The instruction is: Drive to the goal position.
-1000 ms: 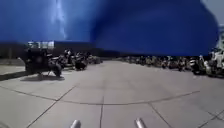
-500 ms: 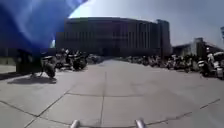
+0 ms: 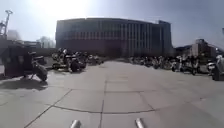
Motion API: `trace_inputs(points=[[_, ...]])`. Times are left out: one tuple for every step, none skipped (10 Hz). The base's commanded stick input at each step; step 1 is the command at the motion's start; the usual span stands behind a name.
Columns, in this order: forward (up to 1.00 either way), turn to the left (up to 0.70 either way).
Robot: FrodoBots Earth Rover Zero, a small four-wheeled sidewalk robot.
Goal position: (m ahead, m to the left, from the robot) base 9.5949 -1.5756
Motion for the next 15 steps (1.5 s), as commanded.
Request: trace_inputs(points=[[1.0, -0.4], [1.0, -0.4], [1.0, -0.4], [1.0, -0.4], [1.0, -0.26], [1.0, -0.02], [1.0, -0.12], [1.0, -0.22], [1.0, -0.31], [1.0, -0.32], [1.0, -0.34], [1.0, -0.15], [1.0, 0.0], [1.0, 0.0], [1.0, 0.0]])
